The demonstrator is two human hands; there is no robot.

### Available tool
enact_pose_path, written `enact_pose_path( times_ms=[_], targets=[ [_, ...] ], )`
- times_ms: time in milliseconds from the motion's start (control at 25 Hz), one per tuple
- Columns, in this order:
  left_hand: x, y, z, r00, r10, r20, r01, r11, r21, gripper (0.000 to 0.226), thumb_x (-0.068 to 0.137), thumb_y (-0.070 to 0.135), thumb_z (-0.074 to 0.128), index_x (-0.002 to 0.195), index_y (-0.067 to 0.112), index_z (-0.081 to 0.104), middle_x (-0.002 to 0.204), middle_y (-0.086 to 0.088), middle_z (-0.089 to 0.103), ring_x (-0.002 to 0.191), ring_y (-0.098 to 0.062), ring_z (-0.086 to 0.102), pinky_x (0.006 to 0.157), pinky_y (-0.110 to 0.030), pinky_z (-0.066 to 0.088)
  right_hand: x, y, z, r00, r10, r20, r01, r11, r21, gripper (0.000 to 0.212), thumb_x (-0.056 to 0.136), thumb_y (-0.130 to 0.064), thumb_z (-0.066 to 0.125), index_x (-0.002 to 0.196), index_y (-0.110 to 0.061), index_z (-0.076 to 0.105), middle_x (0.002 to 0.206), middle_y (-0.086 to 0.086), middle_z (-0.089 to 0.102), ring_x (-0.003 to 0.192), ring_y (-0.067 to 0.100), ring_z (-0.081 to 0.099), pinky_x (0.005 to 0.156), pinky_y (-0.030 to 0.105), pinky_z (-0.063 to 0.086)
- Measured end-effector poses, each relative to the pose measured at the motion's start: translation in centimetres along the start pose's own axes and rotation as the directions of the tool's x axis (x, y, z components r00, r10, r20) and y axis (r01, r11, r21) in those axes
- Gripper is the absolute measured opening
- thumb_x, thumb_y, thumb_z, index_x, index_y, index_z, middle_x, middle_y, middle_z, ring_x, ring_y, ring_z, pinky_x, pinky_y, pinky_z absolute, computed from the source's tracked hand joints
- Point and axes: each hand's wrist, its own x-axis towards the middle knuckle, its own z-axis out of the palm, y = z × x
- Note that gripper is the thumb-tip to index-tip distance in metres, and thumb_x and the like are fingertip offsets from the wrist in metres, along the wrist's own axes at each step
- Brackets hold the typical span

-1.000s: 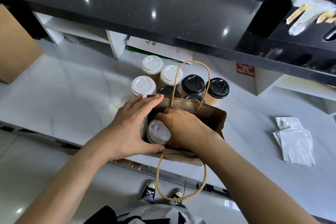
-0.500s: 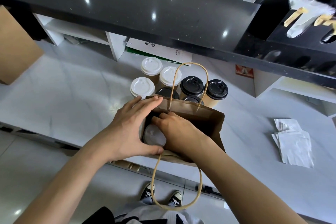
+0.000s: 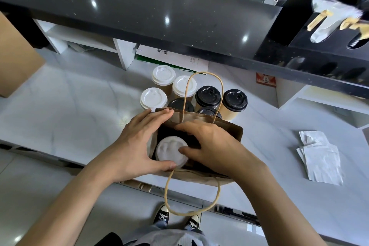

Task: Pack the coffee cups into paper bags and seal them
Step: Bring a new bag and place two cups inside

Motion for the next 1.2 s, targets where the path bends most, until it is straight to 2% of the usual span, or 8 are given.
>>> enact_pose_path(
  times_ms=[280,440,520,640,800,920,1080,1200],
  targets=[
    [0.4,0.0,0.1,1.000,-0.011,-0.001,0.011,1.000,-0.014,0.115,0.058,0.076,0.074,0.154,0.058,0.014,0.154,0.048,0.007,0.150,0.008,-0.001,0.122,-0.029,0.015,-2.2,0.8,-3.3,0.976,0.069,-0.209,-0.038,0.988,0.150,0.030,0.097,-0.034,0.067,0.126,-0.032,0.065,0.110,-0.015,0.065,0.102,0.002,0.063,0.088,0.029,0.054],
    [0.6,0.1,0.2,1.000,-0.015,-0.003,0.015,1.000,-0.027,0.112,0.064,0.058,0.088,0.154,0.055,0.020,0.151,0.051,0.008,0.148,0.012,0.000,0.119,-0.022,0.013,-2.8,2.6,-4.8,0.941,0.123,-0.316,-0.071,0.983,0.171,0.020,0.097,-0.028,0.066,0.117,-0.030,0.071,0.100,-0.016,0.068,0.095,0.002,0.065,0.084,0.018,0.052],
    [0.6,0.1,0.2,1.000,-0.007,-0.003,0.007,0.999,-0.033,0.114,0.061,0.065,0.086,0.154,0.055,0.020,0.151,0.051,0.008,0.148,0.012,0.001,0.118,-0.022,0.015,-2.9,3.6,-5.6,0.913,0.146,-0.381,-0.083,0.981,0.177,0.018,0.096,-0.023,0.068,0.113,-0.027,0.073,0.096,-0.015,0.069,0.093,0.001,0.066,0.083,0.014,0.050],
    [0.6,0.2,0.1,1.000,0.001,-0.005,-0.002,1.000,-0.029,0.114,0.057,0.075,0.076,0.154,0.056,0.019,0.154,0.047,0.010,0.149,0.010,0.002,0.119,-0.025,0.017,-2.5,5.6,-6.5,0.873,0.200,-0.445,-0.133,0.975,0.179,0.016,0.096,-0.018,0.068,0.110,-0.023,0.073,0.094,-0.014,0.070,0.091,0.000,0.065,0.081,0.011,0.049],
    [0.7,0.5,0.1,1.000,-0.015,-0.011,0.015,1.000,-0.021,0.113,0.062,0.060,0.087,0.153,0.055,0.021,0.154,0.046,0.011,0.149,0.011,0.001,0.120,-0.026,0.017,-0.6,9.2,-6.5,0.830,0.314,-0.461,-0.272,0.949,0.158,0.015,0.096,-0.020,0.067,0.111,-0.022,0.071,0.099,-0.010,0.068,0.089,0.005,0.065,0.077,0.011,0.050],
    [0.8,0.5,0.0,1.000,-0.019,-0.011,0.018,0.999,-0.031,0.113,0.061,0.066,0.085,0.153,0.056,0.021,0.154,0.046,0.012,0.150,0.011,0.001,0.120,-0.027,0.017,1.2,11.7,-5.5,0.790,0.385,-0.477,-0.364,0.921,0.142,0.022,0.095,-0.021,0.068,0.117,-0.020,0.069,0.111,-0.003,0.068,0.098,0.014,0.065,0.086,0.031,0.057],
    [0.6,0.5,0.0,0.999,-0.021,-0.028,0.021,1.000,-0.019,0.111,0.057,0.076,0.073,0.153,0.056,0.021,0.155,0.046,0.012,0.150,0.010,0.001,0.118,-0.027,0.017,3.1,14.2,-4.7,0.802,0.481,-0.355,-0.501,0.865,0.039,0.058,0.088,-0.024,0.075,0.142,-0.025,0.051,0.139,0.005,0.054,0.127,0.027,0.050,0.101,0.037,0.044],
    [0.4,0.6,0.1,0.999,-0.027,-0.040,0.027,0.999,-0.019,0.109,0.061,0.069,0.081,0.152,0.056,0.023,0.154,0.047,0.011,0.149,0.012,0.000,0.117,-0.023,0.016,4.4,15.4,-4.3,0.803,0.538,-0.258,-0.559,0.829,-0.013,0.083,0.082,-0.033,0.082,0.152,-0.028,0.037,0.150,0.008,0.043,0.134,0.032,0.043,0.110,0.047,0.039]
  ],
)
